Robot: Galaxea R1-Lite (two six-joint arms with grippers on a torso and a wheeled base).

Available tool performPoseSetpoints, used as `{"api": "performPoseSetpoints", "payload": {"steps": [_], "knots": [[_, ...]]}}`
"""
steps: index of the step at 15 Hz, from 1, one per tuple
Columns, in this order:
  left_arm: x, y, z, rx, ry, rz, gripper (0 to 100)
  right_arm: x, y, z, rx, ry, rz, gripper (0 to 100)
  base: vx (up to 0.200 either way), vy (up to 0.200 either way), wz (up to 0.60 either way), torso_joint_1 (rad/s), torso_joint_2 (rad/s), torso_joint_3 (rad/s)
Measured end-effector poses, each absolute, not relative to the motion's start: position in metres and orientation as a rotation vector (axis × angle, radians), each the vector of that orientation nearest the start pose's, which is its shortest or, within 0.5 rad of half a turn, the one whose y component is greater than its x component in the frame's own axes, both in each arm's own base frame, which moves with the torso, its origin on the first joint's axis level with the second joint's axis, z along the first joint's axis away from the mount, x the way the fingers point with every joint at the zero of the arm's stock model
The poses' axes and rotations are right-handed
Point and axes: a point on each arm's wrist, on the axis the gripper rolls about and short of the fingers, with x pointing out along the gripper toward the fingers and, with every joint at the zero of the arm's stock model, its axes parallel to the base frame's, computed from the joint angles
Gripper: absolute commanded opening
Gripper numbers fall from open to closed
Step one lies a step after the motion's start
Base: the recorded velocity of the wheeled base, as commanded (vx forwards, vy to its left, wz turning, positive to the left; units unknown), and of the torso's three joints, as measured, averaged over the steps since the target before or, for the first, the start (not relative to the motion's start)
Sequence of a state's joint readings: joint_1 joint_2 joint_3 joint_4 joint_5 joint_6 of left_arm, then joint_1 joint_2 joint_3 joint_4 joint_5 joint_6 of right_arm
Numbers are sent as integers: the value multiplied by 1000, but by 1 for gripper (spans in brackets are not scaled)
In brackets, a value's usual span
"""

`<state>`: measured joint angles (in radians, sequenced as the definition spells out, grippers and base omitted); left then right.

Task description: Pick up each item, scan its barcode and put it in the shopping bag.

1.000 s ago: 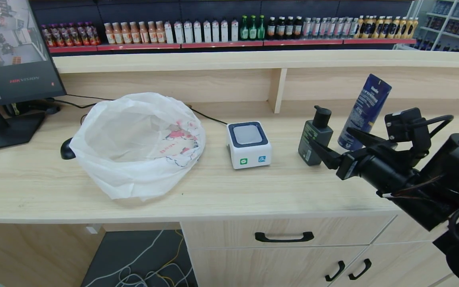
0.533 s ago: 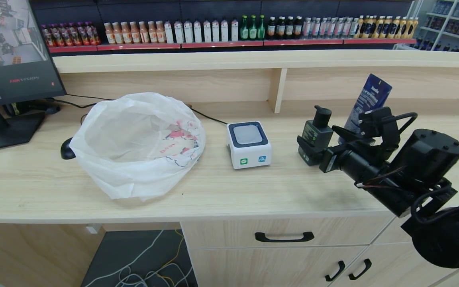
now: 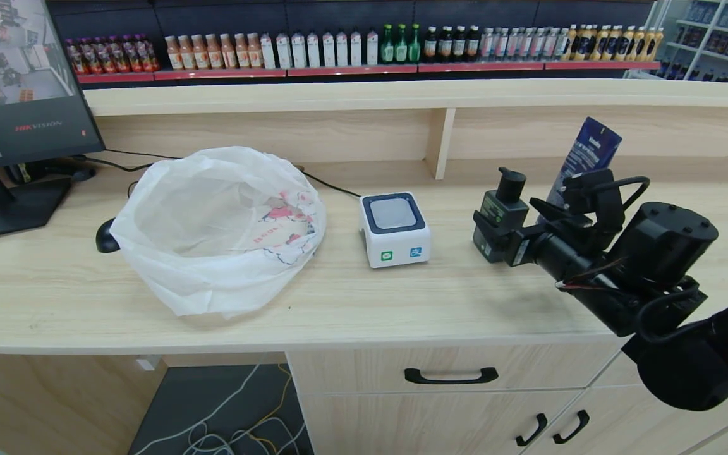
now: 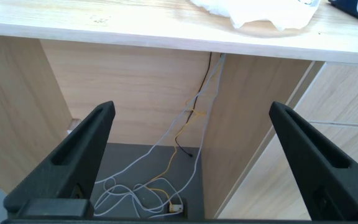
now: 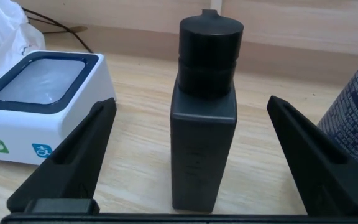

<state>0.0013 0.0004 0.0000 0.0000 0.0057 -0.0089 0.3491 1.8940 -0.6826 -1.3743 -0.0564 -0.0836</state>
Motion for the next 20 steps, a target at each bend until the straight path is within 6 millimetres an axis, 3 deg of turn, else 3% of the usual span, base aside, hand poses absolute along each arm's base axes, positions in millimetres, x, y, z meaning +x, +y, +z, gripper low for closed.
{"api": "performPoseSetpoints", "payload": {"steps": [9, 20], "knots": [[-23, 0, 75, -9, 0, 6, 100, 343, 106, 157, -31, -182, 232, 100, 0, 0, 0, 0, 0, 0], [-23, 0, 75, -9, 0, 7, 100, 359, 110, 146, -25, -173, 230, 100, 0, 0, 0, 0, 0, 0]]}}
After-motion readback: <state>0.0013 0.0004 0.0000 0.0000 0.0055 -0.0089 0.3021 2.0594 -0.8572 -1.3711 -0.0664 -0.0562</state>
